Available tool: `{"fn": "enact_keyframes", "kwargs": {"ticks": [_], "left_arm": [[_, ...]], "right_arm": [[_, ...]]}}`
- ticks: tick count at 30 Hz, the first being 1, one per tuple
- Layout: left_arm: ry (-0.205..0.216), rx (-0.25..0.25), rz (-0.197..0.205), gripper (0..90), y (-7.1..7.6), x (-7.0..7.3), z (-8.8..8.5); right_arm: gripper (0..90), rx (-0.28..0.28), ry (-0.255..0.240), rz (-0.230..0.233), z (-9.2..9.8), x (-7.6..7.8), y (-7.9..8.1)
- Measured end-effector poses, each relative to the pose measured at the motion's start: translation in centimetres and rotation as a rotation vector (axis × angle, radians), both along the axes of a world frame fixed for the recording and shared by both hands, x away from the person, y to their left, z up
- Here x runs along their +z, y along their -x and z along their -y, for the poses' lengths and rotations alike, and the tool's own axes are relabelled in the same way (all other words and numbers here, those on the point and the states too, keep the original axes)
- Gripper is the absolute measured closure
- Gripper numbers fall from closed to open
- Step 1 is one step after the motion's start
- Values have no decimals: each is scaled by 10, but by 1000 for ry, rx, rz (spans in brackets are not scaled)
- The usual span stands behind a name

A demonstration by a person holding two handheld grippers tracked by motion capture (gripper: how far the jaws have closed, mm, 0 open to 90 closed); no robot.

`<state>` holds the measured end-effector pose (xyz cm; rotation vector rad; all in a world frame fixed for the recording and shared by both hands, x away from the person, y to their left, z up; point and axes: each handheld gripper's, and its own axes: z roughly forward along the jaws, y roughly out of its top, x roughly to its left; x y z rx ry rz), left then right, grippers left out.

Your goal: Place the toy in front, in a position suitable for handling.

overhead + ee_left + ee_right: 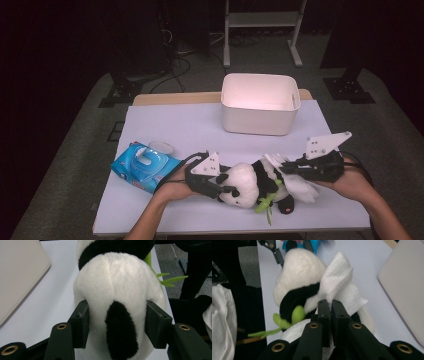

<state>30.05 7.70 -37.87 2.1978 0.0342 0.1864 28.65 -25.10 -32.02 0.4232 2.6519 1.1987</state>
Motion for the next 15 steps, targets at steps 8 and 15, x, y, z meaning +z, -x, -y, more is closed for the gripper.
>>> {"fn": "enact_keyframes", "kwargs": {"ticks": [8,15], "left_arm": [[5,0,-10,435,-1,0,-1],[3,-2,-9,430,-1,0,-1]], "right_arm": [[856,-9,3,1,4,0,0],[763,6,-22,-7,19,7,10]]}}
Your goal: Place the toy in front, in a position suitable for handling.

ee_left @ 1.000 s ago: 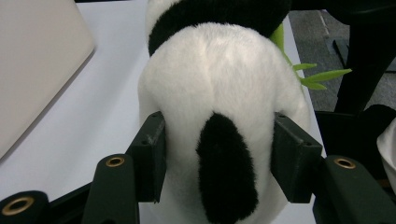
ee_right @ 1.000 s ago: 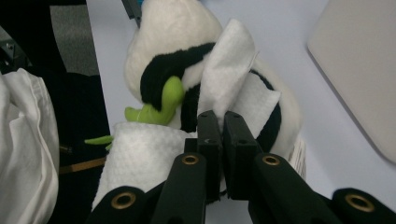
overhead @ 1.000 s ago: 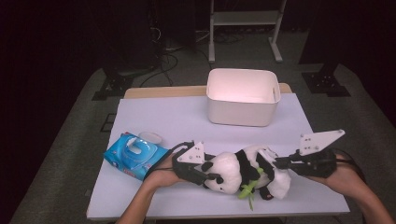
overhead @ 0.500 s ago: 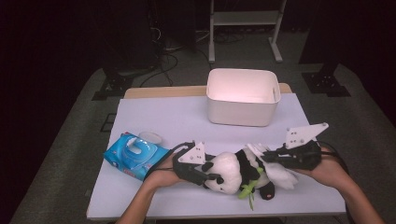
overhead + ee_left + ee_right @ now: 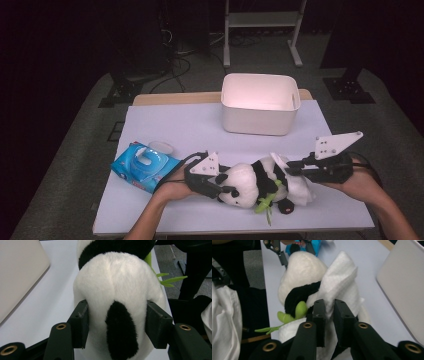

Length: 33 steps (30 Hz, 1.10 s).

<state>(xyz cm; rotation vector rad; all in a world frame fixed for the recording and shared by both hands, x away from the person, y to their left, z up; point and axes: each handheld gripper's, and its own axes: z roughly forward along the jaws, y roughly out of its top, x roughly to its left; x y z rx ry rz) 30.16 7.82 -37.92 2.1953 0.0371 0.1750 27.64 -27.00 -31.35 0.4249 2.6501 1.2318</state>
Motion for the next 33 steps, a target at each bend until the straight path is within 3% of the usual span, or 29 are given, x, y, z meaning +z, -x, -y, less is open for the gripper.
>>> {"fn": "enact_keyframes", "kwargs": {"ticks": [5,10,19,26,30,33], "left_arm": [[-3,-2,6,429,0,0,1],[-13,0,7,434,0,2,3],[-7,6,11,438,1,2,5],[13,-1,18,441,2,3,12],[0,-11,36,442,4,2,24],[17,-10,33,441,3,0,25]], "right_arm": [[763,0,26,3,5,-7,4],[849,-12,28,9,4,-8,3],[865,62,64,12,-41,-9,-12],[866,92,75,-12,-62,-12,-19],[866,120,101,-11,-77,-14,-21],[867,118,90,-12,-78,-12,-22]]}}
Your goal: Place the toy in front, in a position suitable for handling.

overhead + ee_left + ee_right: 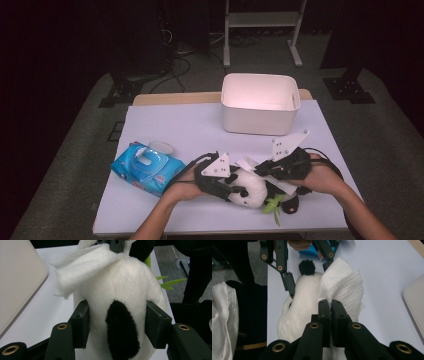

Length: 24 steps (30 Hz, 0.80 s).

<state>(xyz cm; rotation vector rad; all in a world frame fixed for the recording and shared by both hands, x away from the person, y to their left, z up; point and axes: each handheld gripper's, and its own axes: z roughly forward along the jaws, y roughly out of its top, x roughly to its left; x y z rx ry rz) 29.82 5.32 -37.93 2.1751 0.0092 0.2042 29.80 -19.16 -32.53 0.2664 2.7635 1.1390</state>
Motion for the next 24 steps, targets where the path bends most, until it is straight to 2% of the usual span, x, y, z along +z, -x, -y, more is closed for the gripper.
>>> {"fn": "enact_keyframes", "kwargs": {"ticks": [3,5,9,12,15,17,21,24], "left_arm": [[12,7,-4,421,-1,-1,0],[10,14,-11,382,-2,0,-2],[23,25,-33,335,-2,0,-4],[26,51,-47,276,-3,3,-8],[31,66,-68,267,-5,2,-12],[23,62,-97,287,-6,-3,-12],[30,46,-82,443,-5,-8,-7],[32,53,-73,475,-5,-7,-4]], "right_arm": [[868,-11,-7,-16,6,-3,-2],[870,-25,13,-15,10,-7,-2],[871,-43,-1,-36,20,-11,-3],[872,-52,0,-32,24,-11,-2],[872,-63,-14,-32,30,-12,-2],[872,-73,-22,-38,34,-12,-1],[872,-76,-22,-35,36,-11,4],[872,-59,-35,-26,31,-8,6]]}}
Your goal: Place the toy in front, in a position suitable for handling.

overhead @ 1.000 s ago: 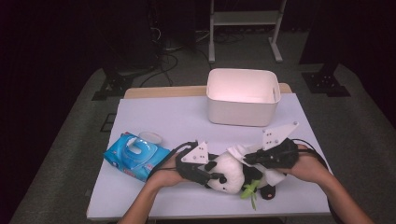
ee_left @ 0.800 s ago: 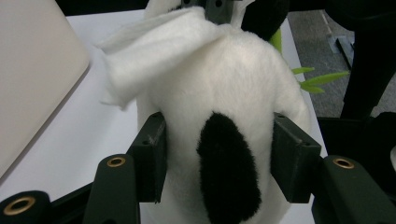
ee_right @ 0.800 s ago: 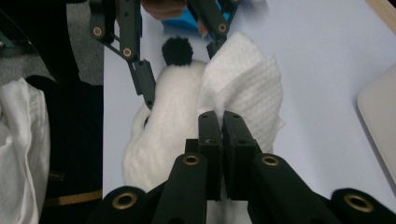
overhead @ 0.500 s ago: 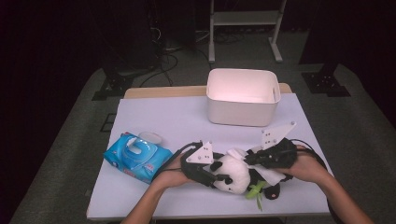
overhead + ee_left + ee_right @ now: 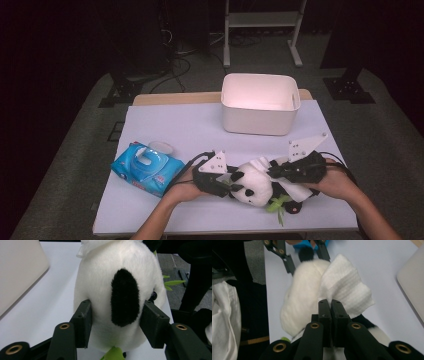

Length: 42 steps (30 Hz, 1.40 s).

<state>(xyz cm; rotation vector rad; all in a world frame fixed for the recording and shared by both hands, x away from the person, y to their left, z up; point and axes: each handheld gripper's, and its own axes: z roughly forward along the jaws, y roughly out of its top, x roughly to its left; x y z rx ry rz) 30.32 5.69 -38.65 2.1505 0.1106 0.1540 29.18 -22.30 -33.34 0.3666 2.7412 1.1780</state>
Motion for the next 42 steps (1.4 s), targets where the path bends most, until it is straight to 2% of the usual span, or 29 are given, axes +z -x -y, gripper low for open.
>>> {"fn": "enact_keyframes", "kwargs": {"ticks": [4,8,13,17,19,26,29,37,42], "left_arm": [[-4,1,6,492,0,0,2],[1,0,0,495,0,0,3],[-5,2,5,499,0,0,2],[9,-2,3,507,0,-1,1],[10,-2,3,507,0,-1,1],[8,-7,4,506,0,-1,2],[0,-6,6,506,0,-1,2],[-9,-13,11,505,2,-2,0],[-10,-15,9,503,2,-2,0]], "right_arm": [[872,38,-11,14,-13,5,0],[872,80,-31,4,-29,7,-3],[872,115,-18,17,-50,6,-6],[872,101,-23,13,-46,8,-6],[872,95,-15,26,-40,9,-5],[871,49,-18,27,-18,11,-5],[872,53,-7,27,-21,12,-5],[871,97,24,43,-45,13,-11],[871,82,50,37,-37,15,-10]]}}
